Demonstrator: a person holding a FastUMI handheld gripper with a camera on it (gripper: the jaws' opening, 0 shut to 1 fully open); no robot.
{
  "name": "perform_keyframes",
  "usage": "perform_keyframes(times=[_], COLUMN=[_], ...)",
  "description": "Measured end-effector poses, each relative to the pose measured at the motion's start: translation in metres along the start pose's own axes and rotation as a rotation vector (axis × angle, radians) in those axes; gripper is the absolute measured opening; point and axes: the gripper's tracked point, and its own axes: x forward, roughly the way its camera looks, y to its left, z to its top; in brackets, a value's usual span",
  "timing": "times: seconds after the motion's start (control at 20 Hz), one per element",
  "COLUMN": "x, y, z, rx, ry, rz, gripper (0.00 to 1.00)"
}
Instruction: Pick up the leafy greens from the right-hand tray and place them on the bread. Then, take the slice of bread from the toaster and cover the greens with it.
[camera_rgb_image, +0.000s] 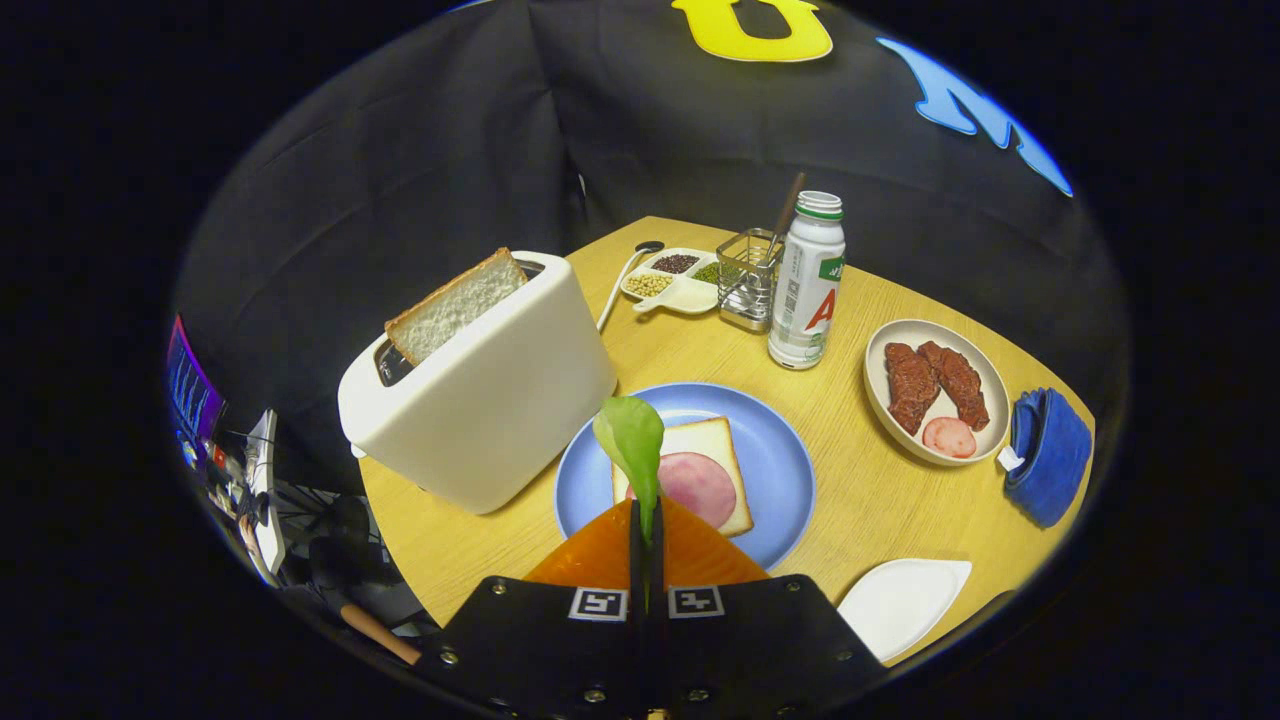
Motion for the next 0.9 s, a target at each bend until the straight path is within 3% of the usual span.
perform_keyframes(times=[0.15, 0.4, 0.45, 0.5, 0.55, 0.6, 0.7, 0.9], x=[0.010, 0.030, 0.034, 0.038, 0.040, 0.041, 0.040, 0.041], y=[0.001, 0.007, -0.008, -0.021, -0.027, -0.029, -0.032, -0.021], z=[0.005, 0.009, 0.006, 0.002, 0.000, -0.002, -0.005, -0.013], rx=[-0.008, 0.017, -0.002, -0.014, -0.004, 0.024, 0.062, 0.057], ry=[-0.002, -0.002, 0.003, 0.008, 0.007, 0.001, -0.003, 0.016], rz=[-0.018, 0.027, -0.024, -0.069, -0.077, -0.062, -0.037, -0.002], gripper=[0.01, 0.01, 0.14, 0.19, 0.28, 0.30, 0.50, 0.53])
